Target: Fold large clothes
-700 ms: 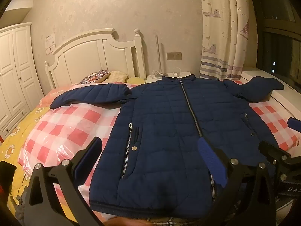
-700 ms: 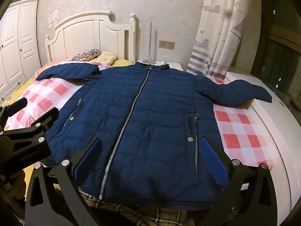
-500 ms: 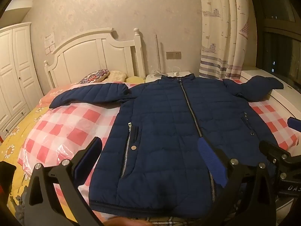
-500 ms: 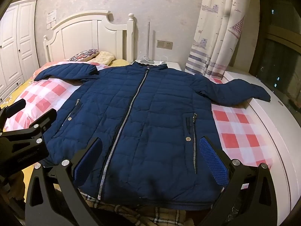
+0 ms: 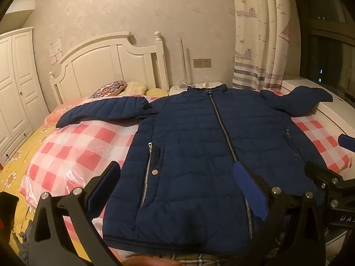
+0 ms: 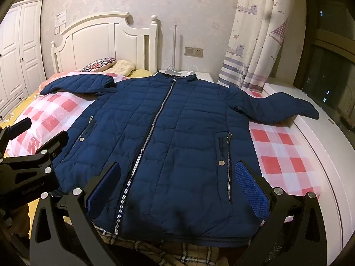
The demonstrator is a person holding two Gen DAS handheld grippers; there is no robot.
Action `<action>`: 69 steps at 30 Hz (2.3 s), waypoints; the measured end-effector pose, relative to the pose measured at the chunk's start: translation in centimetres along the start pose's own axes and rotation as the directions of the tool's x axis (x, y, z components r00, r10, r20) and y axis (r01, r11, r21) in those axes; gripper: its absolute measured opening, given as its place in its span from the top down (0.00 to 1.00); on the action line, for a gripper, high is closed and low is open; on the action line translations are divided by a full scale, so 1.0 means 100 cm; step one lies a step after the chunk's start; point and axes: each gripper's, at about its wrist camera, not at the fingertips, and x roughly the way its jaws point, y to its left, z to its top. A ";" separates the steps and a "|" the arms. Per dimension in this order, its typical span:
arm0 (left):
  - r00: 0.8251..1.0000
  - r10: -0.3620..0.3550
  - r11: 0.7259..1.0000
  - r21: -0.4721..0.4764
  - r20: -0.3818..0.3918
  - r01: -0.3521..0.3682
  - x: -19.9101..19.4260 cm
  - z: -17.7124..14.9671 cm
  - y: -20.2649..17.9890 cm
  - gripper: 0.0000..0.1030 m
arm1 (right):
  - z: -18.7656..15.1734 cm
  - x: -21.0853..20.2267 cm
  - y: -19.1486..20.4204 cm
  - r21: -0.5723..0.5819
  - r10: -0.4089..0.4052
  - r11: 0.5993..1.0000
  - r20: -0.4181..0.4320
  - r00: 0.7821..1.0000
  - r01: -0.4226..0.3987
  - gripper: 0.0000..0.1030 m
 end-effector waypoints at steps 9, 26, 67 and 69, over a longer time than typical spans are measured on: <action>1.000 0.008 1.000 -0.006 -0.006 -0.008 0.003 0.000 0.004 0.02 | -0.002 0.003 -0.002 0.005 -0.003 1.000 -0.001 1.000 0.003 0.04; 1.000 0.008 1.000 -0.015 0.003 -0.008 -0.001 0.003 0.007 0.02 | -0.001 0.002 0.000 0.005 -0.003 1.000 -0.004 1.000 0.003 0.04; 0.998 0.016 1.000 -0.015 0.057 -0.015 -0.013 0.004 0.007 0.02 | -0.002 0.003 0.004 0.008 0.002 1.000 -0.009 1.000 -0.002 0.04; 0.998 0.015 1.000 -0.015 0.054 -0.015 -0.012 0.003 0.007 0.02 | -0.002 0.003 0.004 0.008 0.003 1.000 -0.009 1.000 -0.003 0.04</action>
